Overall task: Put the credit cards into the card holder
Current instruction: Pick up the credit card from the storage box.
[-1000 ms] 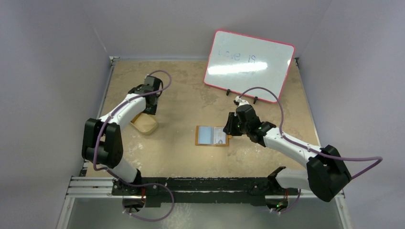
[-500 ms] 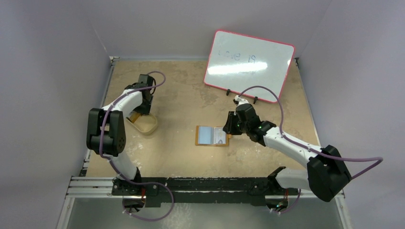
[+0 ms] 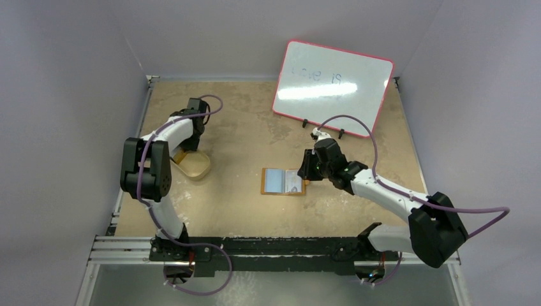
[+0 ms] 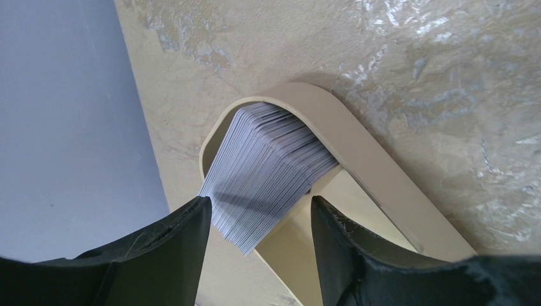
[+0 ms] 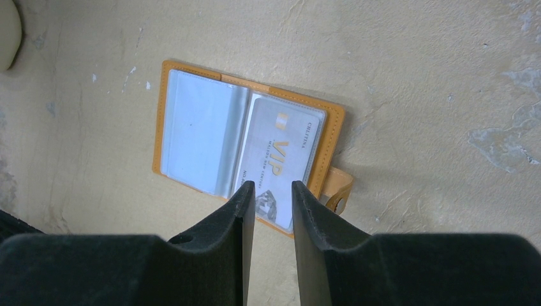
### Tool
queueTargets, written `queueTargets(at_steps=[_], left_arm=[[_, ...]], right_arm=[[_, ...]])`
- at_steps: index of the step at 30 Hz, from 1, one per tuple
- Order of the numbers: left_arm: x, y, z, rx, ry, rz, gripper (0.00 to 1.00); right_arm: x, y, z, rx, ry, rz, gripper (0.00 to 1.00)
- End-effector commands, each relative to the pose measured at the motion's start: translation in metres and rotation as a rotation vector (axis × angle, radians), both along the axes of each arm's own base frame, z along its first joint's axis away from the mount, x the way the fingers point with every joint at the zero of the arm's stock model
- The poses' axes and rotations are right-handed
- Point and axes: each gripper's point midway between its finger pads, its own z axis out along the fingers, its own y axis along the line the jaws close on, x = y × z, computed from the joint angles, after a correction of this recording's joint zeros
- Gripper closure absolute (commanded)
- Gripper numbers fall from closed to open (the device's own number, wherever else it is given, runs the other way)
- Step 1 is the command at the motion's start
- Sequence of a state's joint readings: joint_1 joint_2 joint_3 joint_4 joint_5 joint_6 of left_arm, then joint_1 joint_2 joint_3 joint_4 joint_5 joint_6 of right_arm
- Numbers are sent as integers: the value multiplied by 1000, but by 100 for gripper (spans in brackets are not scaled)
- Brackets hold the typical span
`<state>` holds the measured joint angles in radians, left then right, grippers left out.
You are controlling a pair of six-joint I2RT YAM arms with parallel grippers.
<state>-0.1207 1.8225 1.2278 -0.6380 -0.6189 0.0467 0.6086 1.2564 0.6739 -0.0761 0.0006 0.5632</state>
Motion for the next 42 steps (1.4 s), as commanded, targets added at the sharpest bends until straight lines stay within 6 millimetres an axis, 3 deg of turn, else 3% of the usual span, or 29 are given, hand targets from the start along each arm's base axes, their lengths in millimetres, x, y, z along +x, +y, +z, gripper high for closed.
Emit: queueTargets(at_steps=[1, 12, 21, 29, 42], left_arm=[[18, 6, 21, 47, -65, 16, 46], [19, 9, 35, 66, -91, 37, 54], [18, 4, 29, 33, -72, 23, 69], [16, -13, 29, -61, -54, 22, 88], [10, -31, 46, -95, -66, 8, 100]], right_arm=[[9, 8, 25, 35, -60, 16, 70], [7, 8, 24, 40, -58, 16, 70], [6, 6, 21, 40, -54, 13, 70], [4, 7, 23, 49, -60, 16, 70], [2, 7, 26, 62, -56, 12, 70]])
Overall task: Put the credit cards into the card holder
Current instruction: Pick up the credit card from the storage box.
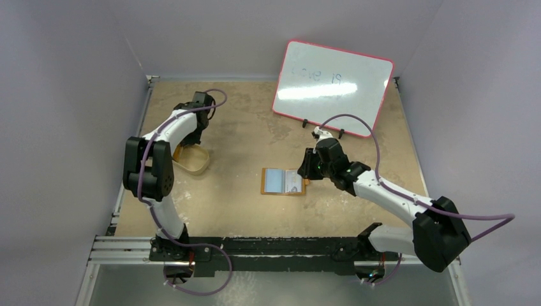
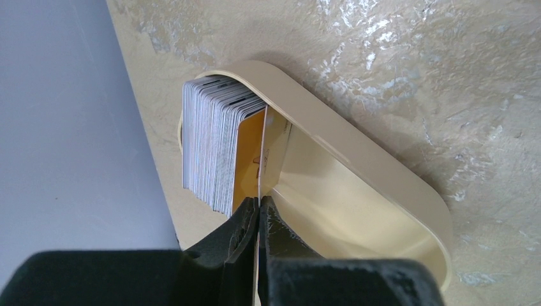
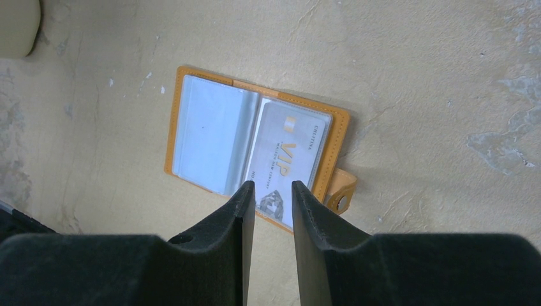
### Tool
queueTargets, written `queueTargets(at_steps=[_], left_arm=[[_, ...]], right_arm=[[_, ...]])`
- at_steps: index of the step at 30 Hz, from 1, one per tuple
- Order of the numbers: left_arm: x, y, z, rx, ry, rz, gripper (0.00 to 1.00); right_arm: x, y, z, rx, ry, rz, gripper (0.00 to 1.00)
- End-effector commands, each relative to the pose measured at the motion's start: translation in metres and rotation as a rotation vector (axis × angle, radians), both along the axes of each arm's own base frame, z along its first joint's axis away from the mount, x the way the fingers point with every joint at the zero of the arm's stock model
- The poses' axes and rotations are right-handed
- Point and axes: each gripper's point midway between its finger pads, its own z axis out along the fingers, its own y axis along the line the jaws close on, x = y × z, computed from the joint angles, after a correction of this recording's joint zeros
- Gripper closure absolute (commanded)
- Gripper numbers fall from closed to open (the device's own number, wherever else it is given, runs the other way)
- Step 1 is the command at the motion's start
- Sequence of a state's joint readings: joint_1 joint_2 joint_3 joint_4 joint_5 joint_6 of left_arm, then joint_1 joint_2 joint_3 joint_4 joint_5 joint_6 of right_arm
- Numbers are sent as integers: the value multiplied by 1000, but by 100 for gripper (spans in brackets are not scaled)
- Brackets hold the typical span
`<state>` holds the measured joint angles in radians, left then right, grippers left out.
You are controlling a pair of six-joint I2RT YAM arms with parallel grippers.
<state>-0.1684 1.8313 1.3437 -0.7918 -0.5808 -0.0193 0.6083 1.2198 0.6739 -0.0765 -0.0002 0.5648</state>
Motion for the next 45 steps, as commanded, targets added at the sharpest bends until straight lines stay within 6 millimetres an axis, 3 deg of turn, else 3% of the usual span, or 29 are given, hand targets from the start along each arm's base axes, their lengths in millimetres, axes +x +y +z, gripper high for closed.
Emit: queueTargets(at_steps=[1, 7, 12, 19, 25, 29, 35, 45], left_arm=[[7, -9, 29, -69, -86, 17, 100], [10, -64, 42, -415, -207, -25, 100], [7, -110, 70, -671, -251, -107, 100], [-18, -191, 109, -1169, -294, -258, 100], [-43, -244, 153, -1558, -323, -379, 100], [-68, -271, 168, -1712, -296, -450, 100], [-112, -303, 170, -1820, -160, -560, 100], [-139, -307, 172, -1841, -94, -635, 100]], right_arm=[[2, 7, 16, 44, -29, 14, 70], [3, 11, 22, 85, -48, 9, 70], [2, 22, 40, 156, -82, 46, 71], [-2, 41, 99, 365, -231, 109, 69], [-9, 61, 141, 525, -325, 212, 67], [-17, 74, 160, 582, -344, 311, 66], [-25, 90, 179, 651, -331, 418, 65], [-19, 92, 183, 651, -332, 403, 60]])
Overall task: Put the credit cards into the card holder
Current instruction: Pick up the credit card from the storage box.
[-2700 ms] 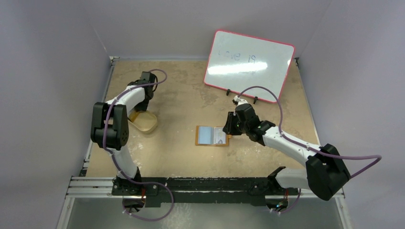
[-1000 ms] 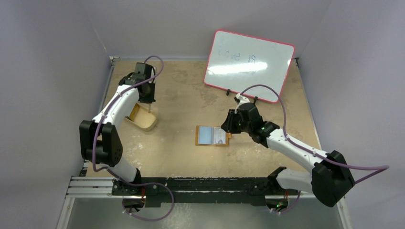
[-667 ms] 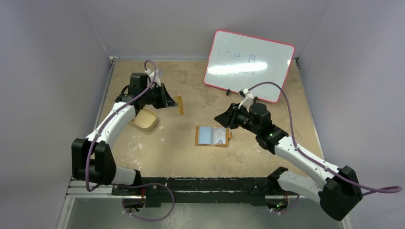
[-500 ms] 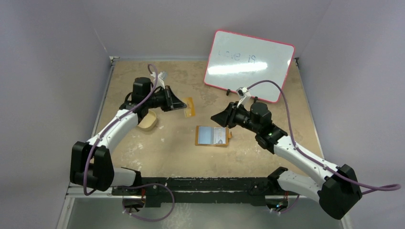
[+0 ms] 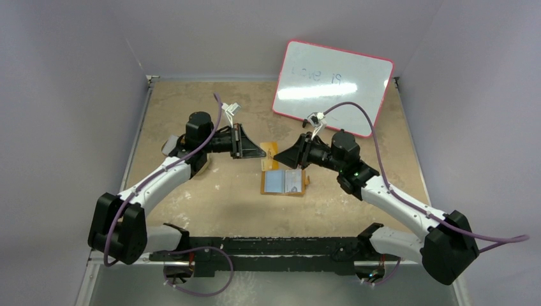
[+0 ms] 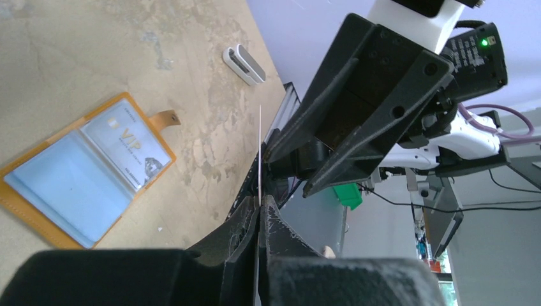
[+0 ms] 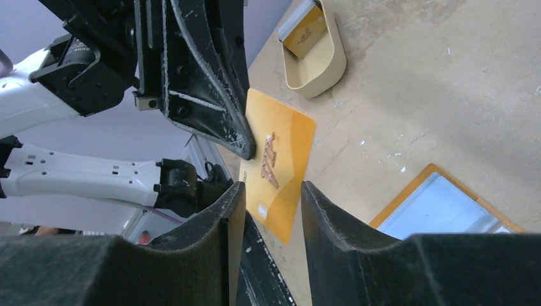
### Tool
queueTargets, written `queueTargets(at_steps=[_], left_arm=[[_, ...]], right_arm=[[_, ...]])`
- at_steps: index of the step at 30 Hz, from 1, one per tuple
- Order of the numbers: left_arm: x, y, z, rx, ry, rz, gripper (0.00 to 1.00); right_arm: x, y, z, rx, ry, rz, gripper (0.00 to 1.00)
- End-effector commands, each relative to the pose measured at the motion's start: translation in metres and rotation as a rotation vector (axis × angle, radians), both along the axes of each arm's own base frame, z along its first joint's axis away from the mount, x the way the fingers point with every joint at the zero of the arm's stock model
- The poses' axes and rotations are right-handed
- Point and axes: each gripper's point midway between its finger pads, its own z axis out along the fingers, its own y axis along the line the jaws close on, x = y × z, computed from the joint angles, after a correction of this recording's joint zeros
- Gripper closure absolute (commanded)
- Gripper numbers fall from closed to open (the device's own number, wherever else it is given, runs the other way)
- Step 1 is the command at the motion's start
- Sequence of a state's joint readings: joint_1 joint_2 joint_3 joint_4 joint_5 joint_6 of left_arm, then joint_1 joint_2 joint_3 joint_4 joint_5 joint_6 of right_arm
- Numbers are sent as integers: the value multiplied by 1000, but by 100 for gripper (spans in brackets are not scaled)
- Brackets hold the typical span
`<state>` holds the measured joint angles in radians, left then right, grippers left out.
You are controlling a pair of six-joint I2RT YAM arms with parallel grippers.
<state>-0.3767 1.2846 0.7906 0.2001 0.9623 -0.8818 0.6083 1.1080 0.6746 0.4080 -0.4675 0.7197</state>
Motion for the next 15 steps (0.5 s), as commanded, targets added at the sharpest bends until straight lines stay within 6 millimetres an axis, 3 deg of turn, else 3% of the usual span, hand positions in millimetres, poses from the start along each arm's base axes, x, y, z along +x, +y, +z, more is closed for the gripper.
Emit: queueTargets(at_steps=[1, 4, 8, 15], left_arm=[[-14, -1, 22, -55, -85, -58, 100], [-16, -1, 21, -53, -82, -63, 100], [-17, -1, 23, -54, -87, -64, 100], [-13, -3, 24, -54, -77, -45, 100]], right_arm=[[1, 6, 36, 61, -76, 26, 58], [0, 4, 36, 61, -77, 19, 53], [1, 4, 35, 55, -69, 18, 52], [-4, 9, 38, 82, -76, 58, 66]])
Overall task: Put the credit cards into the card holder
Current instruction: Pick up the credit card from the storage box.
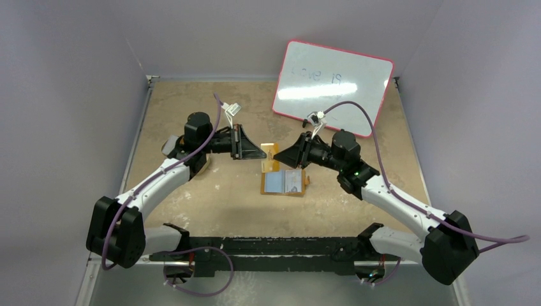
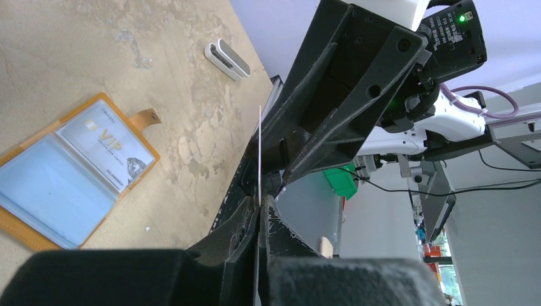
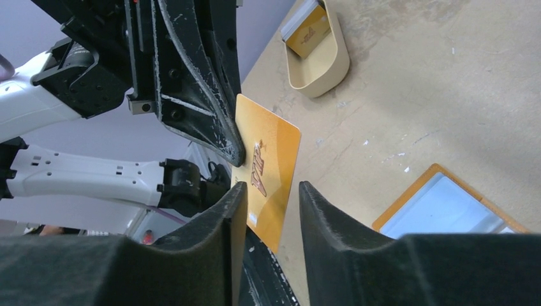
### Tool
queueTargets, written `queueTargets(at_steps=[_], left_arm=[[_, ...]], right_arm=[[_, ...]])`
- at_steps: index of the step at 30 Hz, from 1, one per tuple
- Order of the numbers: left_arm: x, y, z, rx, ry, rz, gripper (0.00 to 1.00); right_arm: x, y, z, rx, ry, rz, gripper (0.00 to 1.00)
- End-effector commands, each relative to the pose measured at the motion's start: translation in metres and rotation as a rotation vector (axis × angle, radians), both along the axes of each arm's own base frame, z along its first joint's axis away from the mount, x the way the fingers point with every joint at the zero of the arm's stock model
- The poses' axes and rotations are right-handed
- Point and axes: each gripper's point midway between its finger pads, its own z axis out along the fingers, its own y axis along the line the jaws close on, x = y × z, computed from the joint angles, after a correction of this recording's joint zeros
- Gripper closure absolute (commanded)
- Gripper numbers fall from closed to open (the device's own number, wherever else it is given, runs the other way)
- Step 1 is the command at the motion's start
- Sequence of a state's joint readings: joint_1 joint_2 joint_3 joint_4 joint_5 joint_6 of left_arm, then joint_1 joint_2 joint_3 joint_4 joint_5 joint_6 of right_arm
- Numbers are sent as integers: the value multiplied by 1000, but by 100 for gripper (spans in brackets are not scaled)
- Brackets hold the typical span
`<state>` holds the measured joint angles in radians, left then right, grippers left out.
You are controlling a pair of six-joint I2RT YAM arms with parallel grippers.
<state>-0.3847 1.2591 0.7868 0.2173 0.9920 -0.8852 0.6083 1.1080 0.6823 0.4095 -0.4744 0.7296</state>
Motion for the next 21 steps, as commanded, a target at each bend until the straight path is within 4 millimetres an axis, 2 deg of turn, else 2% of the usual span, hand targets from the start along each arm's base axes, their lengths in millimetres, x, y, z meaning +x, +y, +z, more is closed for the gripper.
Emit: queueTargets(at_steps=[1, 4, 7, 8, 14, 18, 21], left_arm=[[-2, -2, 14, -31, -45, -3, 100], [2, -3, 12, -28, -36, 8, 100], [5, -4, 8, -22, -19, 18, 100], [6, -3, 6, -18, -14, 26, 96], [14, -1, -13, 49, 20, 62, 69], [19, 6, -33, 161, 18, 96, 64], [24, 11, -47, 225, 27, 128, 62]], right_arm=[[-4, 8, 34, 74, -78, 58, 69], [-5, 8, 32, 78, -76, 61, 80], [-6, 7, 31, 82, -77, 59, 96], [-6, 7, 29, 82, -74, 58, 100], [-1, 6, 12, 57, -34, 31, 100], [4, 3, -1, 33, -12, 5, 100], [12, -3, -20, -27, 17, -50, 100]])
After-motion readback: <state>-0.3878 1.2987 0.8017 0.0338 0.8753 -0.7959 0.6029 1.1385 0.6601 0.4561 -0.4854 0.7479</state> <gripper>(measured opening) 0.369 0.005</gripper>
